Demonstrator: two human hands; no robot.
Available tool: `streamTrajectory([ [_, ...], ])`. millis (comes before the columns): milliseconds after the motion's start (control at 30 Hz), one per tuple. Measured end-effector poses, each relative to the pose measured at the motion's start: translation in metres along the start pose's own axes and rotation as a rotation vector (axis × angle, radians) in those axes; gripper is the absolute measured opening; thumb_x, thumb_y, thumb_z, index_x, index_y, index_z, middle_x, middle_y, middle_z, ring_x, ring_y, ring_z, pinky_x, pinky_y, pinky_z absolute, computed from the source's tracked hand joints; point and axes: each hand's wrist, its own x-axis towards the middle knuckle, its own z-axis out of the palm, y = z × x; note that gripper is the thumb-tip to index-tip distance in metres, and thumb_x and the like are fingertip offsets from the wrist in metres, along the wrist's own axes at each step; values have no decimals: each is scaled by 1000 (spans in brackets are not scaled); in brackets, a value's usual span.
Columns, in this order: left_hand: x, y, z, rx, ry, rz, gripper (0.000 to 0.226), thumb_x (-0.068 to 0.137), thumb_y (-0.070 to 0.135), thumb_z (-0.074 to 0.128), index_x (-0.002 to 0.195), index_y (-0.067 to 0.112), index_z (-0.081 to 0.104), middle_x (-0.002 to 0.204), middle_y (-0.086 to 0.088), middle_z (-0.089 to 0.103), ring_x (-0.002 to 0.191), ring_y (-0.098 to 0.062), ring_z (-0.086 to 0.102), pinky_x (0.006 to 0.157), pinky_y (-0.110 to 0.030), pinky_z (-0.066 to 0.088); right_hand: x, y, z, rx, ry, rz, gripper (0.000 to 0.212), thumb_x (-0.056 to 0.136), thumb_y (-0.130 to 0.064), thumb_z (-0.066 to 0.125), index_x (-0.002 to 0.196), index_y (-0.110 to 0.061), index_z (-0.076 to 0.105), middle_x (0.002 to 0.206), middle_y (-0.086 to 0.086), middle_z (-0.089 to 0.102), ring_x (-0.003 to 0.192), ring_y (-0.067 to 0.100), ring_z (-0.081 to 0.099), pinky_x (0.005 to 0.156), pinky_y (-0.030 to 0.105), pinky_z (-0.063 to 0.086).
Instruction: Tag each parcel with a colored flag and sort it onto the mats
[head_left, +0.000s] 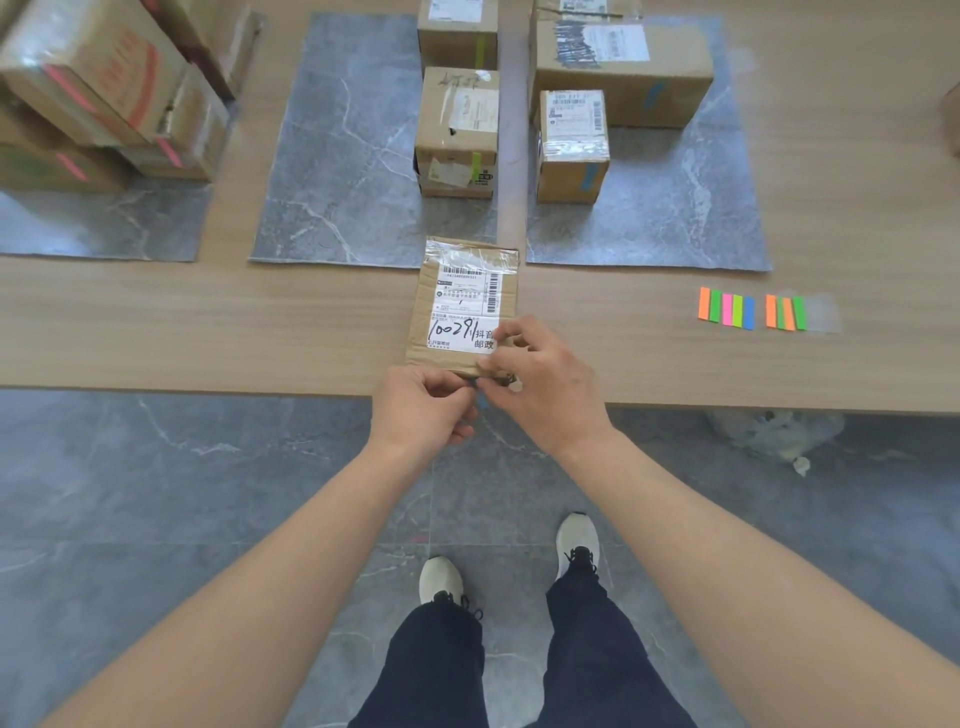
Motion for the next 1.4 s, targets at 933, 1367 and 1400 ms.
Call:
streamTrajectory([
  [933,26,22,-35,-140,88,-133,42,101,45,32,124,30,63,120,4,65,115,-19,58,109,-38,39,11,-22,-4,710,10,710,46,102,-49,41,138,-28,61,139,-14,61,131,10,55,112,34,41],
  [1367,-7,68,-48,-238,21,-29,37,101,42,32,92,32,67,71,9,69,76,-18,54,75,-29,44,27,-66,-51,852,-2,740,43,102,-33,31,109,-22,73,105,-10,76,100,9,68,74,23,48],
  [1400,-12,75,-51,-244,16,-16,37,101,41,32,91,31,66,73,9,68,76,-18,54,73,-29,45,29,-73,-58,853,18,725,42,103,-32,32,110,-22,72,106,-10,75,98,8,67,72,22,47],
])
